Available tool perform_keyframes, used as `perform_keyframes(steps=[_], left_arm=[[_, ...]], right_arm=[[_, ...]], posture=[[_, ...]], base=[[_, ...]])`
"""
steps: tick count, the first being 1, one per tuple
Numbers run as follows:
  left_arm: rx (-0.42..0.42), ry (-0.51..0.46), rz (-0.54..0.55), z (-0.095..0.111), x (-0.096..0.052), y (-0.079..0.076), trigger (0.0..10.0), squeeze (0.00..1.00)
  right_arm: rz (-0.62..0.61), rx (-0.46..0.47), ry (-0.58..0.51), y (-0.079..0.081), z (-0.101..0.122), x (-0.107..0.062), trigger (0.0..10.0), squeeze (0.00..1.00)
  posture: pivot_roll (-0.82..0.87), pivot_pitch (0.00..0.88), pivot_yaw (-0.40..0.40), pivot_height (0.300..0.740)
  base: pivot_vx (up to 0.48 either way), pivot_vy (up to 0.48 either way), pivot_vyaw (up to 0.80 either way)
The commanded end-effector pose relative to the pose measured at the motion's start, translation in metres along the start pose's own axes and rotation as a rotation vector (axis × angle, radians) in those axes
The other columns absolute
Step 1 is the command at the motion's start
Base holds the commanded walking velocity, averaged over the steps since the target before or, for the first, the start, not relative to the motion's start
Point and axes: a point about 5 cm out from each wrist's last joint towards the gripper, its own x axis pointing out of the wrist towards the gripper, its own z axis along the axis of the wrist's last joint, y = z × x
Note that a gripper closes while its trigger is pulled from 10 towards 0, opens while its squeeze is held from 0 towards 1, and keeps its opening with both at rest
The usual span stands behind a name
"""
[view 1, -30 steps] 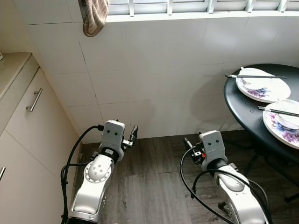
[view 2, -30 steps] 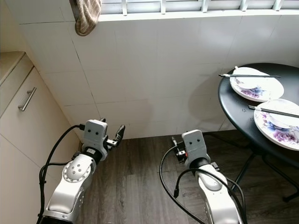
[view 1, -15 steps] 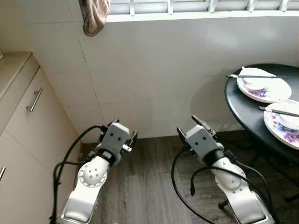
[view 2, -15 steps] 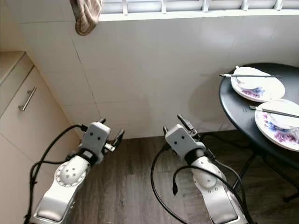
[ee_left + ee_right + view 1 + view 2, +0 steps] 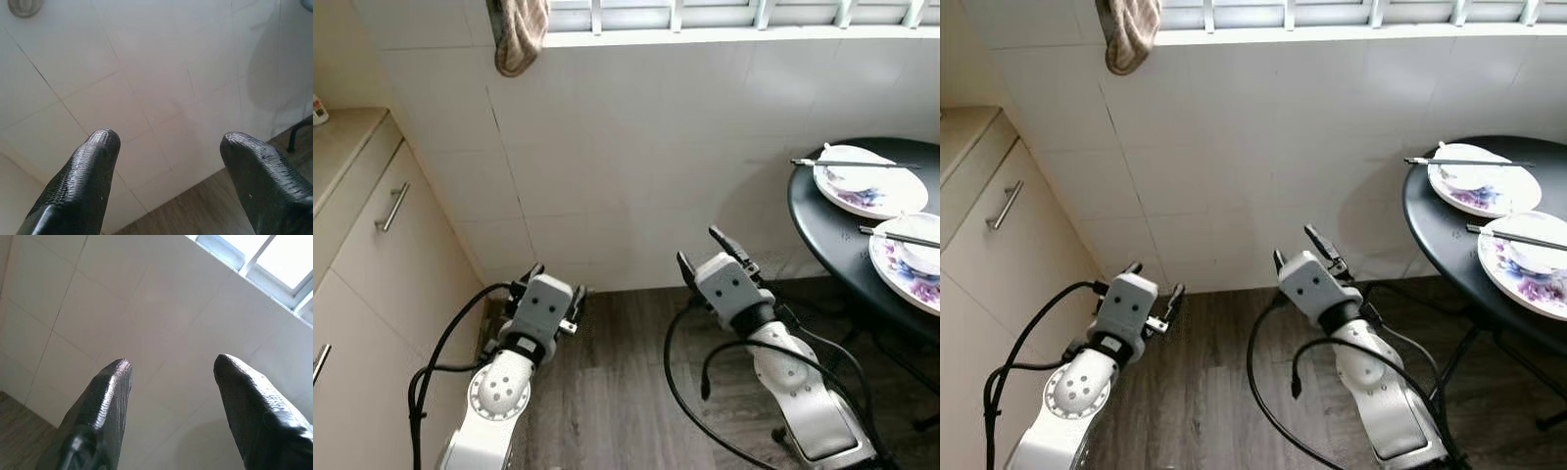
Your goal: Kitchen organization
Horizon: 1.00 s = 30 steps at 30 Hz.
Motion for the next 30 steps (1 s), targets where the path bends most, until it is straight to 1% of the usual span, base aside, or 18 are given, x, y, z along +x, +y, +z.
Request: perform_keyframes(steps=[1, 4, 6, 9, 10, 11, 13, 14, 17, 28, 30], left_arm=[[-0.002, -0.015, -0.009, 0.003, 0.002, -0.002, 10.0, 0.0], [-0.025, -0.011, -0.008, 0.002, 0.002, 0.0, 10.0, 0.0], [-0.035, -0.006, -0.008, 0.0, 0.002, 0.001, 10.0, 0.0], [-0.044, -0.009, -0.011, 0.001, 0.002, 0.002, 10.0, 0.0], [-0.045, -0.01, -0.012, 0.001, 0.003, 0.002, 10.0, 0.0], [-0.046, -0.011, -0.013, 0.001, 0.003, 0.002, 10.0, 0.0], [-0.048, -0.01, -0.015, 0.001, 0.003, 0.002, 10.0, 0.0], [-0.05, -0.011, -0.015, 0.001, 0.004, 0.002, 10.0, 0.0], [-0.058, -0.01, -0.004, 0.001, 0.003, 0.004, 10.0, 0.0], [-0.054, -0.011, 0.015, -0.001, 0.001, 0.009, 10.0, 0.0], [-0.071, -0.02, 0.017, 0.001, 0.002, 0.009, 10.0, 0.0]], right_arm=[[-0.007, 0.039, 0.017, -0.002, -0.003, 0.001, 10.0, 0.0], [-0.024, 0.091, 0.038, -0.003, -0.006, 0.004, 10.0, 0.0], [-0.03, 0.104, 0.021, -0.004, -0.003, 0.005, 10.0, 0.0], [-0.029, 0.05, -0.059, -0.003, 0.009, 0.009, 10.0, 0.0], [-0.024, 0.023, -0.099, -0.001, 0.016, 0.012, 10.0, 0.0], [-0.018, 0.014, -0.124, 0.001, 0.021, 0.014, 10.0, 0.0], [0.0, 0.041, -0.121, 0.005, 0.023, 0.019, 10.0, 0.0], [0.015, 0.058, -0.105, 0.006, 0.019, 0.02, 10.0, 0.0], [0.026, 0.069, -0.107, 0.006, 0.018, 0.02, 10.0, 0.0], [0.08, 0.079, -0.138, 0.014, 0.021, 0.026, 10.0, 0.0], [0.086, 0.077, -0.142, 0.014, 0.021, 0.027, 10.0, 0.0]], posture=[[0.02, 0.001, -0.036, 0.74], [0.03, 0.006, -0.03, 0.74], [0.03, 0.006, -0.03, 0.74], [0.03, 0.009, -0.023, 0.74], [0.03, 0.009, -0.023, 0.74], [0.03, 0.009, -0.023, 0.74], [0.04, 0.007, -0.031, 0.74], [0.05, 0.009, -0.034, 0.74], [0.05, 0.01, -0.038, 0.74], [0.08, 0.003, -0.059, 0.74], [0.08, 0.003, -0.067, 0.74]], base=[[0.0, 0.0, 0.0], [0.0, 0.0, 0.0], [0.0, 0.0, 0.0], [0.0, 0.0, 0.0], [0.0, 0.0, 0.0], [0.0, 0.0, 0.0], [0.0, 0.0, 0.0], [0.0, 0.0, 0.0], [0.0, 0.0, 0.0], [0.0, 0.0, 0.0], [0.0, 0.0, 0.0]])
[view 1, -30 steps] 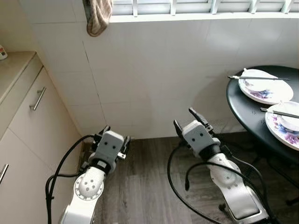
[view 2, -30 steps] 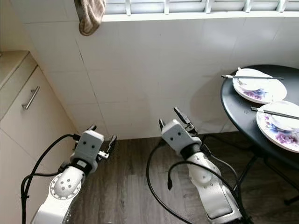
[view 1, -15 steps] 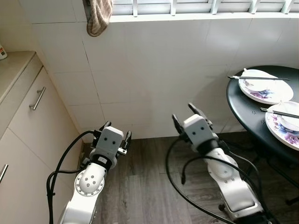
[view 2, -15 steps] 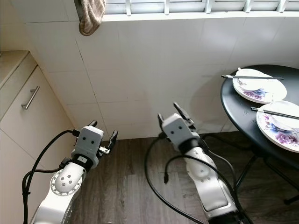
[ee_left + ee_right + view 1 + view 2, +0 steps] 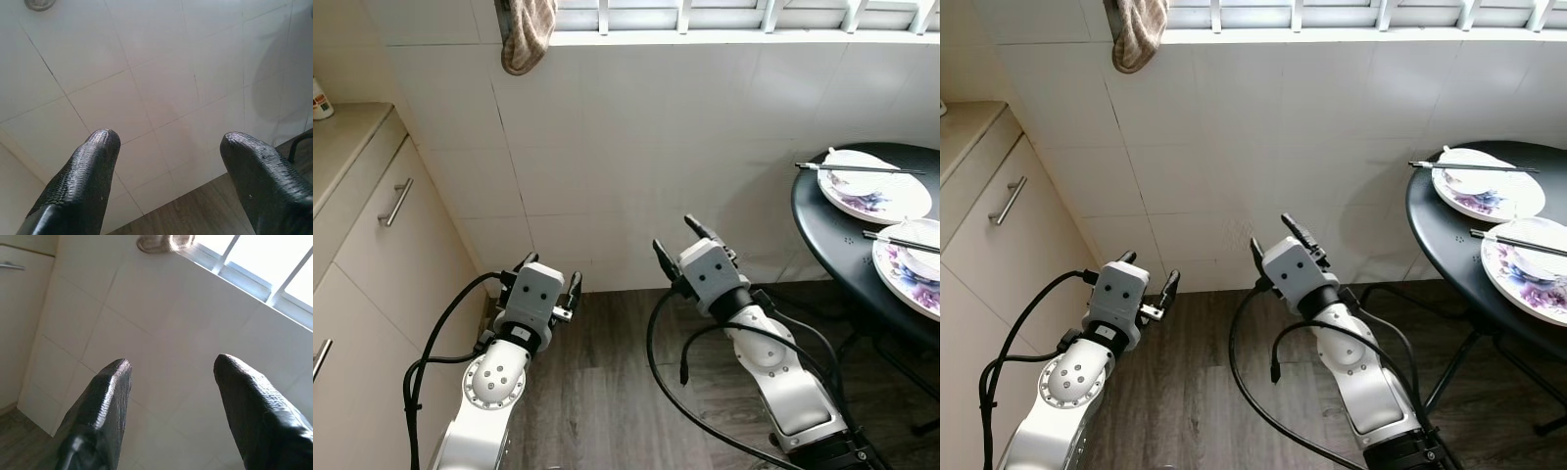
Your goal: Kitchen organization
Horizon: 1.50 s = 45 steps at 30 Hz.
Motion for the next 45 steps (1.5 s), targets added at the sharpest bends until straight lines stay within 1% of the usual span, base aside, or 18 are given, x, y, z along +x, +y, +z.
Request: perform_keyframes(steps=[1, 4, 6, 10, 13, 15, 16, 19, 23, 24, 25, 27, 28, 32, 37, 42, 43, 45], left_arm=[[-0.011, -0.008, -0.004, 0.001, 0.001, -0.001, 10.0, 0.0], [0.01, -0.009, -0.007, 0.0, -0.001, -0.004, 10.0, 0.0], [-0.003, -0.001, 0.02, -0.002, -0.006, -0.002, 10.0, 0.0], [0.0, -0.001, 0.043, -0.001, -0.009, -0.002, 10.0, 0.0], [0.005, -0.003, 0.05, -0.002, -0.011, -0.002, 10.0, 0.0], [0.021, -0.008, 0.037, -0.002, -0.011, -0.003, 10.0, 0.0], [0.026, -0.009, 0.031, -0.002, -0.011, -0.002, 10.0, 0.0], [0.059, -0.005, -0.008, -0.003, -0.006, -0.002, 10.0, 0.0], [0.08, -0.015, -0.021, -0.002, -0.005, -0.004, 10.0, 0.0], [0.08, -0.019, -0.026, -0.001, -0.004, -0.005, 10.0, 0.0], [0.067, -0.027, -0.041, 0.0, 0.0, -0.006, 10.0, 0.0], [0.063, -0.03, -0.051, 0.001, 0.002, -0.006, 10.0, 0.0], [0.069, -0.041, -0.087, 0.002, 0.006, -0.01, 10.0, 0.0], [0.1, -0.06, -0.146, 0.004, 0.011, -0.018, 10.0, 0.0], [0.072, -0.064, -0.139, 0.004, 0.015, -0.017, 10.0, 0.0], [0.053, -0.073, -0.127, 0.004, 0.015, -0.019, 10.0, 0.0], [0.038, -0.074, -0.107, 0.004, 0.014, -0.018, 10.0, 0.0], [0.029, -0.074, -0.097, 0.004, 0.014, -0.018, 10.0, 0.0]], right_arm=[[0.015, 0.012, -0.008, -0.001, 0.0, 0.002, 10.0, 0.0], [0.044, 0.003, -0.022, 0.002, 0.002, 0.003, 10.0, 0.0], [0.052, -0.002, -0.029, 0.003, 0.002, 0.003, 10.0, 0.0], [0.049, 0.004, -0.029, 0.0, 0.003, 0.007, 10.0, 0.0], [0.04, -0.017, -0.024, -0.003, 0.001, 0.008, 10.0, 0.0], [0.023, -0.01, -0.011, -0.006, -0.002, 0.007, 10.0, 0.0], [0.02, -0.005, -0.005, -0.006, -0.002, 0.006, 10.0, 0.0], [-0.028, 0.004, -0.018, -0.006, 0.0, 0.002, 10.0, 0.0], [-0.055, 0.002, -0.009, -0.006, -0.001, 0.002, 10.0, 0.0], [-0.07, 0.004, -0.004, -0.007, -0.002, 0.002, 10.0, 0.0], [-0.098, -0.002, 0.002, -0.01, -0.002, 0.0, 10.0, 0.0], [-0.108, -0.005, 0.004, -0.011, -0.001, -0.002, 10.0, 0.0], [-0.143, -0.008, 0.01, -0.015, -0.001, -0.007, 10.0, 0.0], [-0.198, -0.008, 0.023, -0.019, -0.003, -0.017, 10.0, 0.0], [-0.223, -0.001, 0.037, -0.023, -0.006, -0.02, 10.0, 0.0], [-0.187, -0.013, 0.034, -0.021, -0.005, -0.018, 10.0, 0.0], [-0.169, -0.021, 0.031, -0.02, -0.005, -0.017, 10.0, 0.0], [-0.161, -0.017, 0.035, -0.02, -0.006, -0.017, 10.0, 0.0]], posture=[[0.08, 0.012, -0.075, 0.74], [0.09, 0.018, -0.087, 0.74], [0.11, 0.02, -0.109, 0.74], [0.13, 0.026, -0.135, 0.74], [0.12, 0.027, -0.14, 0.74], [0.12, 0.029, -0.132, 0.74], [0.1, 0.035, -0.109, 0.74], [0.09, 0.028, -0.084, 0.74], [0.09, 0.028, -0.084, 0.74], [0.06, 0.017, -0.042, 0.74], [0.04, 0.015, -0.02, 0.74], [0.02, 0.016, -0.006, 0.74], [-0.01, 0.017, 0.02, 0.74], [-0.04, 0.01, 0.051, 0.74], [-0.04, 0.004, 0.057, 0.74], [-0.04, 0.003, 0.04, 0.74], [-0.03, 0.003, 0.018, 0.74], [-0.02, 0.003, 0.009, 0.74]], base=[[0.0, 0.0, 0.0], [0.0, 0.0, 0.0], [0.0, 0.0, 0.0], [0.0, 0.0, 0.0], [0.0, 0.0, 0.0], [0.0, 0.0, 0.0], [0.0, 0.0, 0.0], [0.0, 0.0, 0.0], [0.0, 0.0, 0.0], [0.0, 0.0, 0.0], [0.0, 0.0, 0.0], [0.0, 0.0, 0.0], [0.0, 0.0, 0.0], [0.0, 0.0, 0.0], [0.0, 0.0, 0.0], [0.0, 0.0, 0.0], [0.0, 0.0, 0.0], [0.0, 0.0, 0.0]])
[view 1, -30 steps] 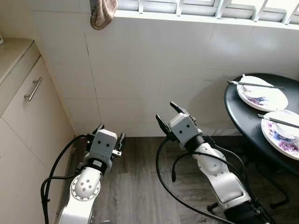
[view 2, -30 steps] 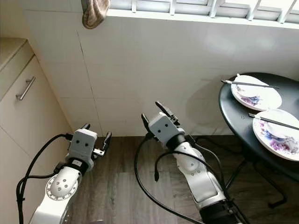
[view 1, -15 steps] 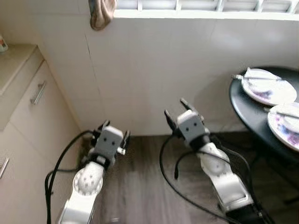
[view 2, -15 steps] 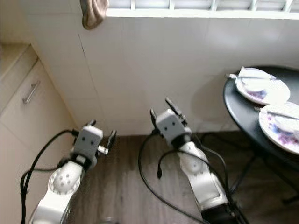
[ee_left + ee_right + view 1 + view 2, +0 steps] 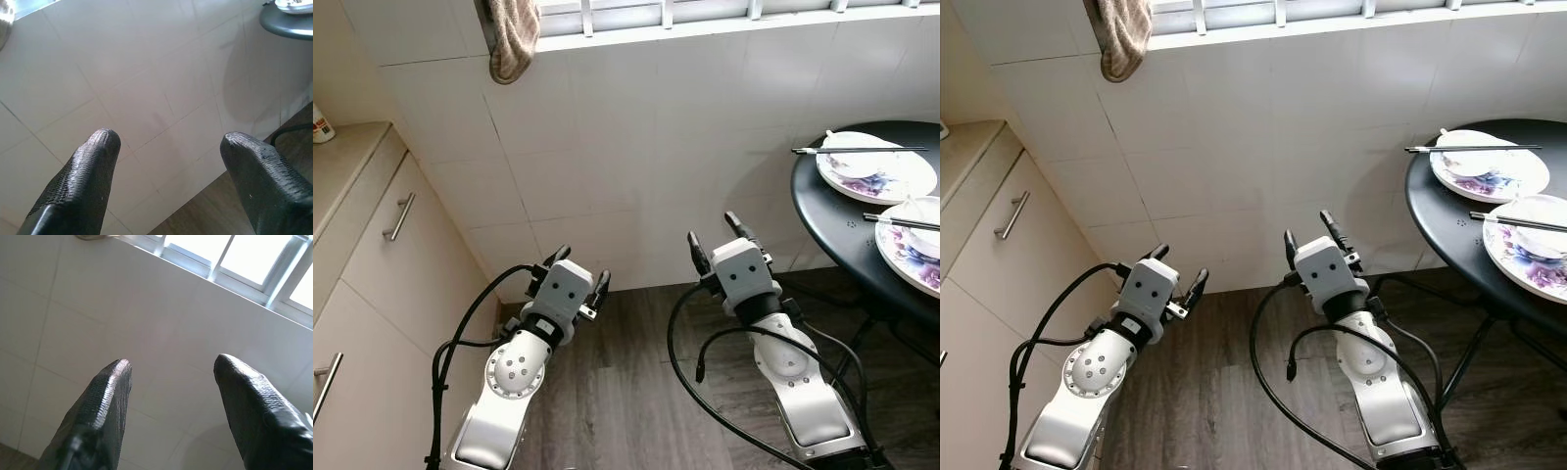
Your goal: Kitchen organization
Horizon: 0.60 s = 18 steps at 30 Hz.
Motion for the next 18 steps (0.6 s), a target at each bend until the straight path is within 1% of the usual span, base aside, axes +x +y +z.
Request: perform_keyframes(steps=[1, 5, 9, 14, 18], left_arm=[[-0.018, 0.005, 0.03, -0.0028, -0.0029, 0.0039, 10.0, 0.0], [-0.027, 0.007, 0.04, -0.0034, -0.0036, 0.0046, 10.0, 0.0], [-0.017, 0.011, 0.039, -0.0044, -0.003, 0.0044, 10.0, 0.0], [-0.012, 0.009, 0.018, -0.0053, -0.002, 0.0019, 10.0, 0.0], [-0.041, 0.002, 0.024, -0.0051, -0.0031, 0.003, 10.0, 0.0]], right_arm=[[0.017, 0.012, 0.0, -0.001, 0.0011, 0.0033, 10.0, 0.0], [0.019, 0.025, 0.014, -0.0016, -0.0017, 0.0047, 10.0, 0.0], [0.016, 0.03, 0.018, -0.0009, -0.0027, 0.0048, 10.0, 0.0], [0.0, 0.045, 0.027, -0.0025, -0.0037, 0.0054, 10.0, 0.0], [-0.001, 0.044, 0.03, -0.0029, -0.0039, 0.0056, 10.0, 0.0]], posture=[[-0.02, 0.004, 0.001, 0.74], [-0.02, 0.004, 0.001, 0.74], [-0.02, 0.0, 0.0, 0.74], [-0.02, 0.0, 0.006, 0.74], [-0.03, 0.0, 0.006, 0.74]], base=[[0.0, 0.0, 0.0], [0.0, 0.0, 0.0], [0.0, 0.0, 0.0], [0.0, 0.0, 0.0], [0.0, 0.0, 0.0]])
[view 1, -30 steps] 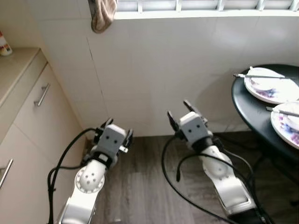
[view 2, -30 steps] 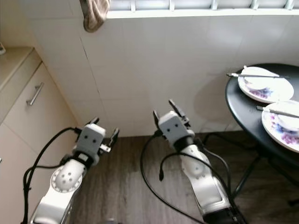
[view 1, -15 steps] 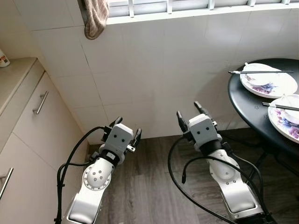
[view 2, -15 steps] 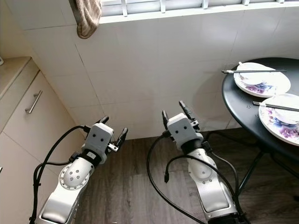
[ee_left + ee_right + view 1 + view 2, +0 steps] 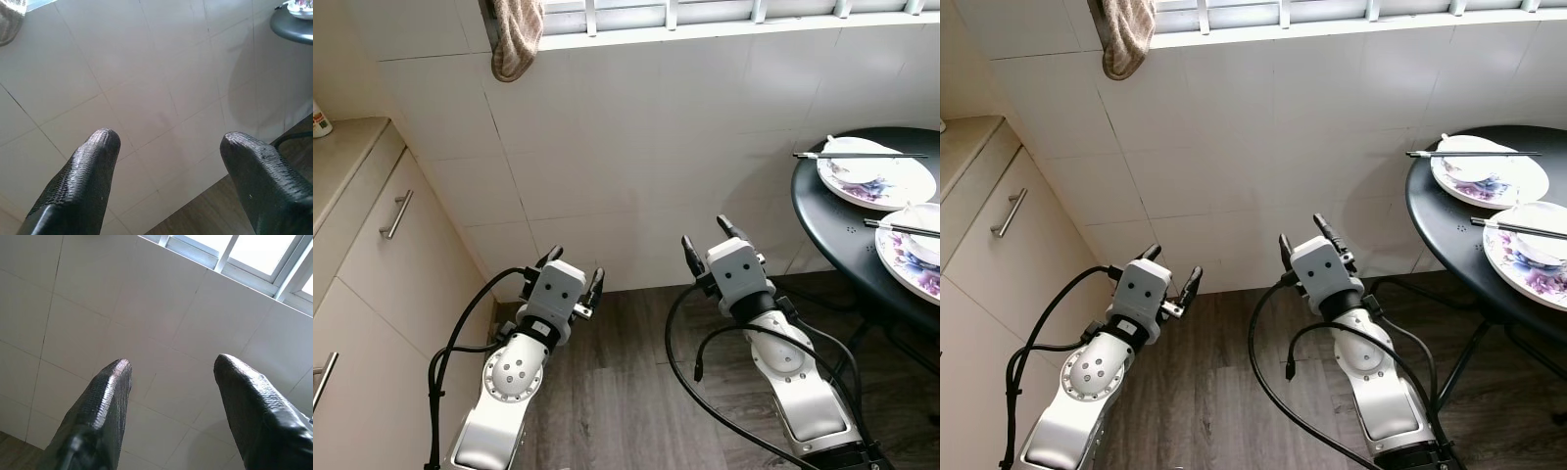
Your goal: Kitchen organization
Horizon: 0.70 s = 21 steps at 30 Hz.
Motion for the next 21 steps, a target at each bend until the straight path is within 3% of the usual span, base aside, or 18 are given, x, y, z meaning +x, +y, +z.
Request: perform_keyframes(steps=[1, 10, 12, 21], left_arm=[[-0.018, 0.002, -0.002, -0.0016, -0.0008, 0.0006, 10.0, 0.0], [-0.037, -0.002, 0.021, -0.0009, -0.0009, 0.004, 10.0, 0.0], [-0.042, -0.002, 0.023, -0.0008, -0.0007, 0.0043, 10.0, 0.0], [-0.063, 0.011, 0.03, -0.0019, -0.0005, 0.0059, 10.0, 0.0]], right_arm=[[-0.007, 0.016, -0.002, -0.0015, 0.0018, 0.0025, 10.0, 0.0], [-0.007, 0.007, 0.021, -0.0024, -0.0001, 0.0051, 10.0, 0.0], [-0.01, 0.05, 0.041, -0.0034, -0.0026, 0.0052, 10.0, 0.0], [-0.029, 0.08, 0.07, -0.0077, -0.005, 0.0062, 10.0, 0.0]], posture=[[-0.03, 0.0, 0.006, 0.74], [-0.02, 0.012, 0.002, 0.74], [-0.02, 0.014, 0.001, 0.74], [-0.02, 0.025, -0.002, 0.74]], base=[[0.0, 0.0, 0.0], [0.0, 0.0, 0.0], [0.0, 0.0, 0.0], [0.0, 0.0, -0.8]])
